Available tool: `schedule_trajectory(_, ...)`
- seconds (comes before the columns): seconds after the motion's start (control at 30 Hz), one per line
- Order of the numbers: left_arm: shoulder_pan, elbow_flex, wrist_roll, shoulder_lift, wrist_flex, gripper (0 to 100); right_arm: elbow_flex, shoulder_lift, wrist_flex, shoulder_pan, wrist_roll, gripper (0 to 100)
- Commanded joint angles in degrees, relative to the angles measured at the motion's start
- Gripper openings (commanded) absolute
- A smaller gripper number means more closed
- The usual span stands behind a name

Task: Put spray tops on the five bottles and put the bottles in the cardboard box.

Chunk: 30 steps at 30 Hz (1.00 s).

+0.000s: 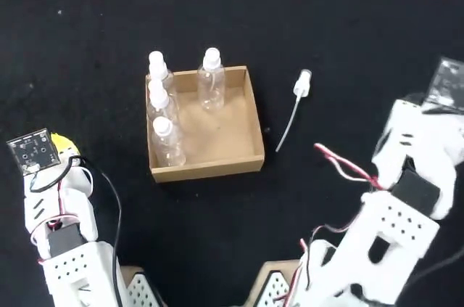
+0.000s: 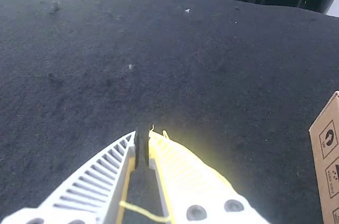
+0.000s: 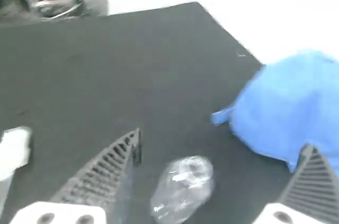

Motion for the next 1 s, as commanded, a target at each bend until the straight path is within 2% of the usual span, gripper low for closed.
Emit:
schedule_trajectory(0.0, 0.6, 1.3, 0.3, -0.1, 0.1, 3, -12.6, -0.9, 14.0, -9.6, -0.4, 39.9)
schedule_trajectory(0.17, 0.6, 1.3, 0.3, 0.0, 0.2, 3, -18.8, 8.0, 19.4, -20.7, -3.8, 39.9)
schedule_trajectory(0.37, 0.6, 1.3, 0.2, 0.0, 0.2, 3, -29.7, 31.0, 20.2, -27.9, -10.2, 37.4)
schedule_trajectory(0.5, 0.6, 1.3, 0.4, 0.0, 0.2, 3, -41.8, 48.3, 24.1, -30.0, -11.0, 28.5)
schedule_trajectory(0.77, 0.6, 1.3, 0.4, 0.0, 0.2, 3, -64.6, 72.7, 32.7, -31.2, -12.8, 31.5)
schedule_trajectory(0.97, 0.6, 1.3, 0.4, 0.0, 0.2, 3, -75.9, 84.6, 34.7, -31.2, -18.0, 31.5)
